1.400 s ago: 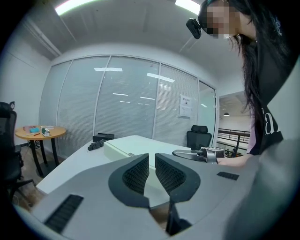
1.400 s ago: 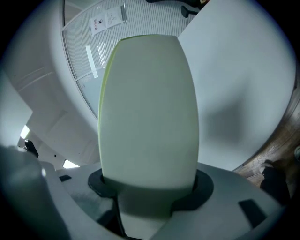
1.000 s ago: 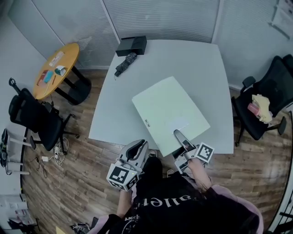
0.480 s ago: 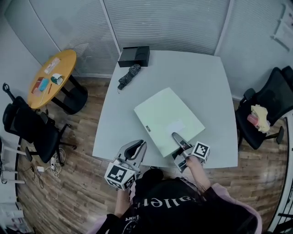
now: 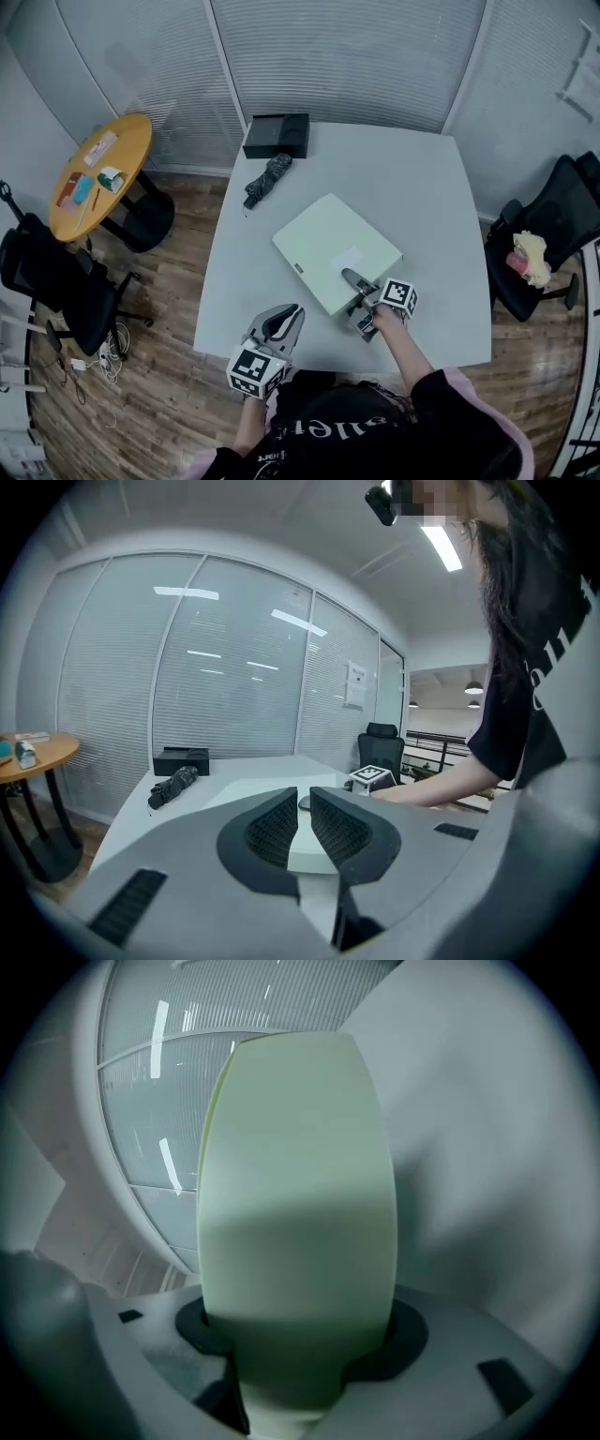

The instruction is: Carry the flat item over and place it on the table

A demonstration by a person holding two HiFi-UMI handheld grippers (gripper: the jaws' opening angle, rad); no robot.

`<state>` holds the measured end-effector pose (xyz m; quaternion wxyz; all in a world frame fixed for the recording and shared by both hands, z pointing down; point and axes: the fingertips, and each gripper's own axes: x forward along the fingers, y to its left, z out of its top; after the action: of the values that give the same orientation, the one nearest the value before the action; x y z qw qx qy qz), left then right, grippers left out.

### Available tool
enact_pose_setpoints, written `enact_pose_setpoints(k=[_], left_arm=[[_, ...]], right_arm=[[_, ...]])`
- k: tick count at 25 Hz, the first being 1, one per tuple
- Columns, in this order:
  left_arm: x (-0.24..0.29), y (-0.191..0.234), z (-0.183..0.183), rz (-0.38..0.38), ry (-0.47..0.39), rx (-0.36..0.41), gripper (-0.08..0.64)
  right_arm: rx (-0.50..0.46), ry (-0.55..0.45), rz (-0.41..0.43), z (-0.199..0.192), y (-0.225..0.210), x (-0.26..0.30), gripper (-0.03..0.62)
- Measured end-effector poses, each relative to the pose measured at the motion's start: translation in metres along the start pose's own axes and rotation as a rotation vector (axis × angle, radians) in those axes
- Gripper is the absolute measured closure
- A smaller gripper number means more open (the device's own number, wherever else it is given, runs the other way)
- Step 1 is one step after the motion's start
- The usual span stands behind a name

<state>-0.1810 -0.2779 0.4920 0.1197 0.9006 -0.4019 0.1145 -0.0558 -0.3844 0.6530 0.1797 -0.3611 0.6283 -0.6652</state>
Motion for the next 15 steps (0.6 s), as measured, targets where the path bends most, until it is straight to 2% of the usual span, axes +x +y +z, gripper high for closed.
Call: enact_pose_setpoints(k=[7, 12, 14, 15], left_arm=[[0.044, 0.02, -0.04, -0.024, 0.101, 0.153, 0.5], [0.08, 0.03, -0.068, -0.078, 0.143, 0.148, 0.5], [0.095, 0.037, -0.08, -0.088, 0.183, 0.152, 0.452], [0.103, 0.039, -0.086, -0.097, 0.204, 0.151, 0.384]], right_arm=[[0.134, -0.097, 0.014, 0.028, -0.007, 0.04, 0.31], [0.109, -0.153, -0.034, 0.049, -0.012, 0.057, 0.302], [0.1, -0.158, -0.045, 0.054, -0.012, 0.062, 0.298], [0.097, -0.159, -0.049, 0.055, -0.012, 0.063, 0.295]])
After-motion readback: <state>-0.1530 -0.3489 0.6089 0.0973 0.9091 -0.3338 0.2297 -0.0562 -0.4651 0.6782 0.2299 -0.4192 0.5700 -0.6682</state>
